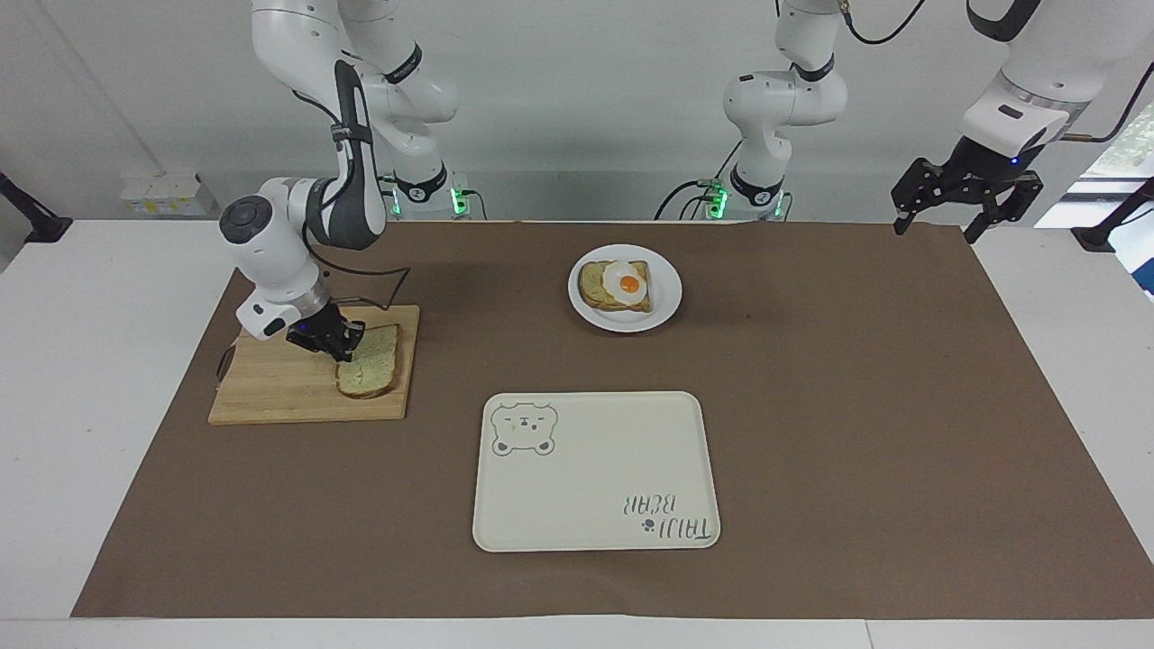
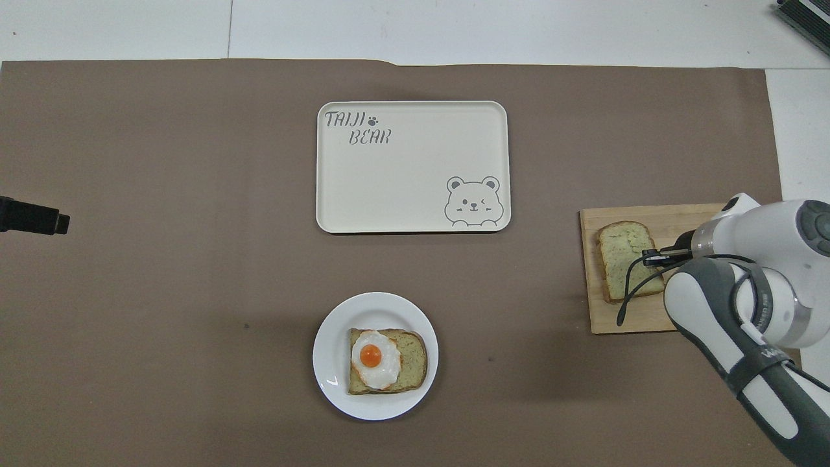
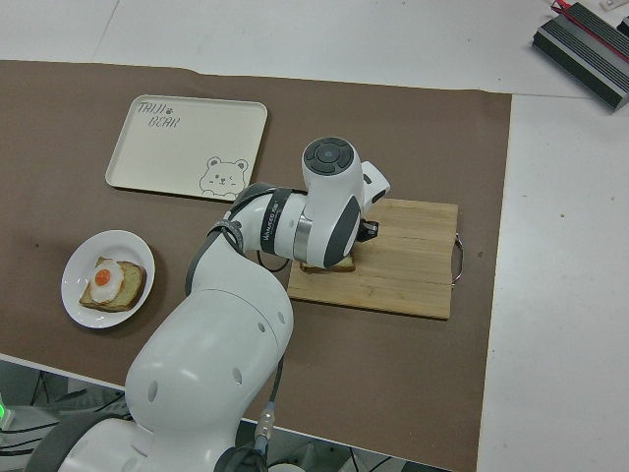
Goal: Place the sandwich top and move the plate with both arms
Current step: 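Reach the right gripper to the bread slice on the wooden board, then grasp the bread slice edge with the right gripper and lift it, then carry the bread slice with the right gripper over the egg toast, then lower the bread onto the egg toast and open the right gripper, then retract the right gripper while the left gripper reaches toward the plate, then move the left gripper to the plate rim nearest the robot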
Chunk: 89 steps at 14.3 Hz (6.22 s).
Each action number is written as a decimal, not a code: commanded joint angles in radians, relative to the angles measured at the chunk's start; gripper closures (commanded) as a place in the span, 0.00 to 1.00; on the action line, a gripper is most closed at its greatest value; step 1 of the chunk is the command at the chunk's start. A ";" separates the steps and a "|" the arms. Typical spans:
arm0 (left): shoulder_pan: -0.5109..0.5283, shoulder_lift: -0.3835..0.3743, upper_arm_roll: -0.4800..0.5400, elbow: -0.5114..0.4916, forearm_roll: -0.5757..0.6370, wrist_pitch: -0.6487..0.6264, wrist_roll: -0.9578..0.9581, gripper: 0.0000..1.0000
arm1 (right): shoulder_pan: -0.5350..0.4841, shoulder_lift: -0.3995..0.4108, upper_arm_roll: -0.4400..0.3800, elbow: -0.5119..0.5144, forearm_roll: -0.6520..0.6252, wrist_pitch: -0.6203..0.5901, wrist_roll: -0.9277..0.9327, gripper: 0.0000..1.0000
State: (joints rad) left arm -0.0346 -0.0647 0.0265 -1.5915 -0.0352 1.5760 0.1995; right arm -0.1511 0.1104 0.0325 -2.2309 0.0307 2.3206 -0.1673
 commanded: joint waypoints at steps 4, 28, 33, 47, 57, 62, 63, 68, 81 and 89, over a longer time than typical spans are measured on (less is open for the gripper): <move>-0.001 -0.006 0.001 -0.007 0.006 0.004 -0.006 0.00 | -0.016 -0.047 0.004 0.092 0.049 -0.177 -0.061 1.00; -0.005 -0.006 0.000 -0.008 0.006 0.012 -0.011 0.00 | 0.345 -0.176 0.017 0.094 0.414 -0.290 0.118 1.00; -0.018 -0.006 -0.010 -0.010 0.004 0.022 -0.002 0.00 | 0.522 -0.141 0.017 0.050 0.494 -0.219 0.202 1.00; -0.007 -0.004 -0.005 -0.012 -0.002 0.067 -0.006 0.00 | 0.766 -0.052 0.004 -0.010 0.612 0.025 0.494 0.00; -0.014 -0.024 -0.008 -0.021 -0.005 -0.031 0.001 0.00 | 0.423 -0.071 0.006 0.249 0.229 -0.271 0.477 0.00; -0.004 -0.056 -0.005 -0.105 -0.191 -0.016 -0.002 0.00 | 0.289 -0.057 0.006 0.368 0.075 -0.401 0.309 0.00; -0.002 -0.058 -0.005 -0.134 -0.224 -0.002 -0.002 0.00 | 0.262 -0.058 0.004 0.395 0.036 -0.443 0.261 0.00; -0.007 -0.139 -0.005 -0.387 -0.397 0.191 0.000 0.00 | 0.125 -0.087 0.003 0.534 -0.061 -0.621 0.078 0.00; -0.230 -0.196 -0.008 -0.938 -0.737 0.739 0.154 0.04 | 0.094 -0.083 0.000 0.725 -0.041 -0.908 0.107 0.00; -0.318 -0.164 -0.008 -1.096 -1.061 0.845 0.371 0.23 | 0.093 -0.083 0.000 0.726 -0.041 -0.908 0.106 0.00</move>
State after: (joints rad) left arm -0.3240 -0.2155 0.0033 -2.6495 -1.0462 2.3980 0.5240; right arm -0.0533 0.0231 0.0276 -1.5158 -0.0101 1.4165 -0.0694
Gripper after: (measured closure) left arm 0.167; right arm 0.000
